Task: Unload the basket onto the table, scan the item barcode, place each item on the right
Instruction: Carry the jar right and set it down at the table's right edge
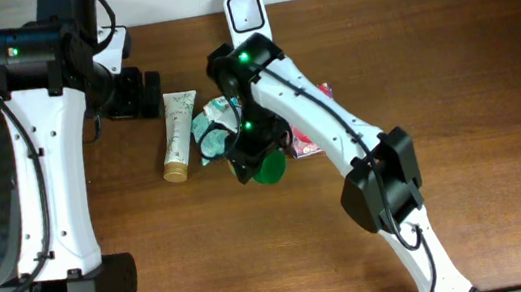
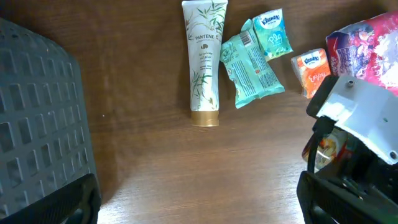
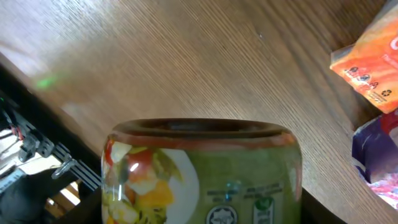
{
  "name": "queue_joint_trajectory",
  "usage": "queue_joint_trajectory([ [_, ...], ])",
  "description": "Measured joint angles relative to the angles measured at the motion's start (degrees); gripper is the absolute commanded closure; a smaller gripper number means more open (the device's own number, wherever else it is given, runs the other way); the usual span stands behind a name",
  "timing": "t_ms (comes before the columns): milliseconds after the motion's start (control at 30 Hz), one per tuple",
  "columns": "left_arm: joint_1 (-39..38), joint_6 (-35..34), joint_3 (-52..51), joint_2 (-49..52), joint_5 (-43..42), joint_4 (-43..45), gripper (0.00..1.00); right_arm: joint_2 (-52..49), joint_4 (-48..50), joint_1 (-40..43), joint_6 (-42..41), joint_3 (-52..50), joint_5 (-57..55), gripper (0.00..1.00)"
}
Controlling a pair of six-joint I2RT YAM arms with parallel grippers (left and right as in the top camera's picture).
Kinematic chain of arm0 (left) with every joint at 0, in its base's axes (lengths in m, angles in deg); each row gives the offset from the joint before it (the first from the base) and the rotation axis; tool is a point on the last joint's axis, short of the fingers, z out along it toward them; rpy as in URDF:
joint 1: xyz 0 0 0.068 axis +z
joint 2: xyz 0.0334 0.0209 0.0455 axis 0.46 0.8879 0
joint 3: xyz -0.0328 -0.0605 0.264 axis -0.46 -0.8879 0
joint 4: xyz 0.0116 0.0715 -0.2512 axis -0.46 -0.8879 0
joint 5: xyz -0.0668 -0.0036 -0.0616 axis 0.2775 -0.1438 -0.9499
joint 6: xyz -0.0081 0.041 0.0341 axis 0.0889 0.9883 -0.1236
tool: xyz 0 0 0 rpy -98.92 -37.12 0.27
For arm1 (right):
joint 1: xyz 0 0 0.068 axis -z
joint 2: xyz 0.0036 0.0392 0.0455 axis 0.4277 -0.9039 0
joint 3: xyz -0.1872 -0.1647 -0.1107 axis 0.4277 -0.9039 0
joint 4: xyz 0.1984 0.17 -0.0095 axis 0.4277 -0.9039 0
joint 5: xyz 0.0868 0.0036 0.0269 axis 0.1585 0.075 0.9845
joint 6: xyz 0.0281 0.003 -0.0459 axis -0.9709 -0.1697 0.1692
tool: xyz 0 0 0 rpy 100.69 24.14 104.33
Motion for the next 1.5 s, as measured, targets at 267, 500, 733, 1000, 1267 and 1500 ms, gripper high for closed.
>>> queue_joint_trajectory([
  [267, 0.0, 0.0, 0.0, 0.0, 0.0, 0.0, 0.01, 0.0, 0.8, 3.9, -12.4, 0.0, 4.4, 0.55],
  [500, 0.0, 0.0, 0.0, 0.0, 0.0, 0.0, 0.01, 0.0, 1.6, 17.8, -32.3, 0.0, 36.3, 0.54],
  [733, 0.0, 0.0, 0.0, 0.0, 0.0, 0.0, 0.01, 0.0, 2.6, 37.2, -54.4, 0.0, 42.6, 0.61],
  [1000, 0.0, 0.0, 0.0, 0.0, 0.0, 0.0, 0.01, 0.0, 6.0, 48.4, -65.4, 0.0, 22.2, 0.44],
  [1267, 0.0, 0.0, 0.0, 0.0, 0.0, 0.0, 0.01, 0.0, 7.1, 52.3, -62.4, -12.4, 13.4, 0.44],
  [1500, 0.0, 0.0, 0.0, 0.0, 0.0, 0.0, 0.01, -0.3, 21.6, 52.3, -61.6, -30.3, 32.5, 0.01],
])
